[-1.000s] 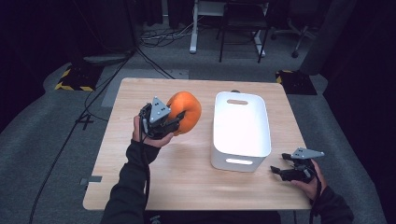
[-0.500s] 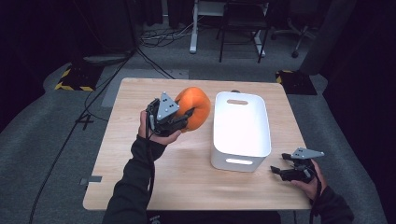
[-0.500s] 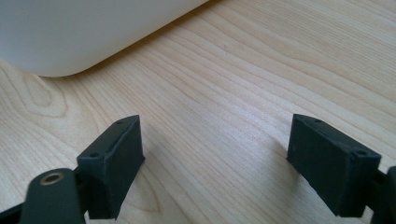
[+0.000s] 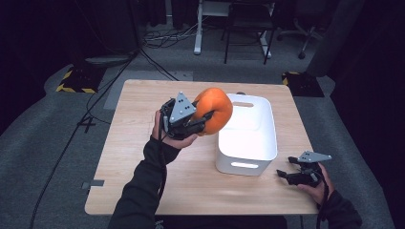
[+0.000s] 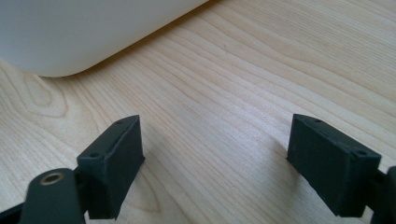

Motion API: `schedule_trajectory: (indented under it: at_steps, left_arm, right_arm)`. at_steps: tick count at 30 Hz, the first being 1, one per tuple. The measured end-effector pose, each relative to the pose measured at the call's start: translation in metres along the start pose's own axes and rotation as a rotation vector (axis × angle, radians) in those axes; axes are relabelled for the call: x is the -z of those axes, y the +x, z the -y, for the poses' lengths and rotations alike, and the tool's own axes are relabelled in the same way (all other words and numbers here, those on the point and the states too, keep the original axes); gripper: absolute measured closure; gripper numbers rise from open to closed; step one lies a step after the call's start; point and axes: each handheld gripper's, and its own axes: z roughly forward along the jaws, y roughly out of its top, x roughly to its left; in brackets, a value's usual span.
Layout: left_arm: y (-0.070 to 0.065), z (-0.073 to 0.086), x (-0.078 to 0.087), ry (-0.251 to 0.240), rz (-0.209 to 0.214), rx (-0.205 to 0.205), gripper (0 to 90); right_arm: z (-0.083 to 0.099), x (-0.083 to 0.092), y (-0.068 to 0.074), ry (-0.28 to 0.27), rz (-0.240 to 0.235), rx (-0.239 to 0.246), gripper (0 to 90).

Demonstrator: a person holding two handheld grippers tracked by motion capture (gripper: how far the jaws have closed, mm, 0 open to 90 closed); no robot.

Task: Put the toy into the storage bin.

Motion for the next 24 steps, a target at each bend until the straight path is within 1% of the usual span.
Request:
schedule_trajectory:
  at_steps: [1, 3, 4, 5, 6, 7, 8, 9, 10, 11, 13, 14, 15, 16, 17, 18, 19, 20, 21, 22, 24]
  left_arm:
    - [-0.002, -0.001, -0.002, -0.006, 0.002, 0.001, 55.5]
    - [-0.005, -0.004, -0.005, -0.003, 0.024, -0.007, 55.5]
    - [-0.005, -0.004, -0.005, -0.003, 0.024, -0.007, 55.5]
    - [-0.008, -0.005, -0.008, -0.013, 0.026, 0.002, 55.4]
    - [-0.011, -0.007, -0.012, -0.011, 0.025, -0.015, 55.3]
    - [-0.014, -0.007, -0.015, -0.015, 0.032, -0.007, 55.2]
    - [-0.015, -0.008, -0.018, -0.007, 0.042, -0.013, 55.2]
    - [-0.015, -0.008, -0.018, -0.007, 0.042, -0.013, 55.1]
    - [-0.019, -0.008, -0.022, -0.007, 0.052, -0.012, 55.1]
    - [-0.02, -0.009, -0.024, 0.002, 0.055, -0.029, 55.1]
    - [-0.021, -0.009, -0.027, 0.006, 0.062, -0.034, 55.1]
    - [-0.025, -0.01, -0.031, 0.012, 0.07, -0.045, 55.1]
    - [-0.026, -0.01, -0.033, 0.019, 0.073, -0.056, 55.1]
    - [-0.028, -0.01, -0.035, 0.013, 0.068, -0.056, 55.1]
    - [-0.028, -0.011, -0.036, 0.017, 0.073, -0.062, 55.1]
    - [-0.029, -0.01, -0.038, 0.015, 0.077, -0.055, 55.1]
    - [-0.029, -0.01, -0.038, 0.015, 0.077, -0.055, 55.1]
    - [-0.03, -0.011, -0.04, 0.015, 0.088, -0.053, 55.1]
    - [-0.032, -0.011, -0.044, 0.015, 0.092, -0.06, 55.1]
    - [-0.033, -0.01, -0.046, 0.017, 0.097, -0.054, 55.1]
    - [-0.034, -0.01, -0.049, 0.014, 0.102, -0.055, 55.1]
  right_arm:
    - [0.0, 0.0, 0.0, 0.0, 0.0, 0.0, 18.3]
    - [0.0, 0.0, 0.0, 0.0, 0.0, 0.001, 18.3]
    - [0.0, 0.0, 0.0, 0.0, 0.0, 0.001, 18.3]
    - [0.0, 0.0, 0.0, 0.0, 0.0, 0.0, 18.3]
    - [0.0, 0.0, 0.0, 0.0, 0.0, 0.0, 18.3]
    - [0.0, 0.0, 0.0, 0.0, 0.0, 0.0, 18.3]
    - [0.0, 0.0, 0.0, 0.0, 0.0, 0.0, 18.3]
    - [0.0, 0.0, 0.0, 0.0, 0.0, 0.0, 18.3]
    - [0.0, 0.0, 0.0, 0.0, 0.0, 0.0, 18.3]
    - [0.0, 0.0, 0.0, 0.0, 0.0, 0.0, 18.3]
    - [0.0, 0.0, 0.0, 0.0, 0.0, 0.0, 18.3]
    - [0.0, 0.0, 0.0, 0.0, 0.0, 0.0, 18.3]
    - [0.0, 0.0, 0.0, 0.0, 0.0, 0.0, 18.3]
    - [0.0, 0.0, 0.0, 0.0, 0.0, 0.0, 18.3]
    - [0.0, 0.0, 0.0, 0.0, 0.0, 0.001, 18.3]
    - [0.0, 0.0, 0.0, 0.0, 0.0, 0.0, 18.3]
    - [0.0, 0.0, 0.0, 0.0, 0.0, 0.0, 18.3]
    - [0.0, 0.0, 0.0, 0.0, 0.0, 0.0, 18.3]
    - [0.0, 0.0, 0.0, 0.0, 0.0, 0.0, 18.3]
    - [0.0, 0.0, 0.0, 0.0, 0.0, 0.0, 18.3]
    - [0.0, 0.0, 0.0, 0.0, 0.0, 0.0, 18.3]
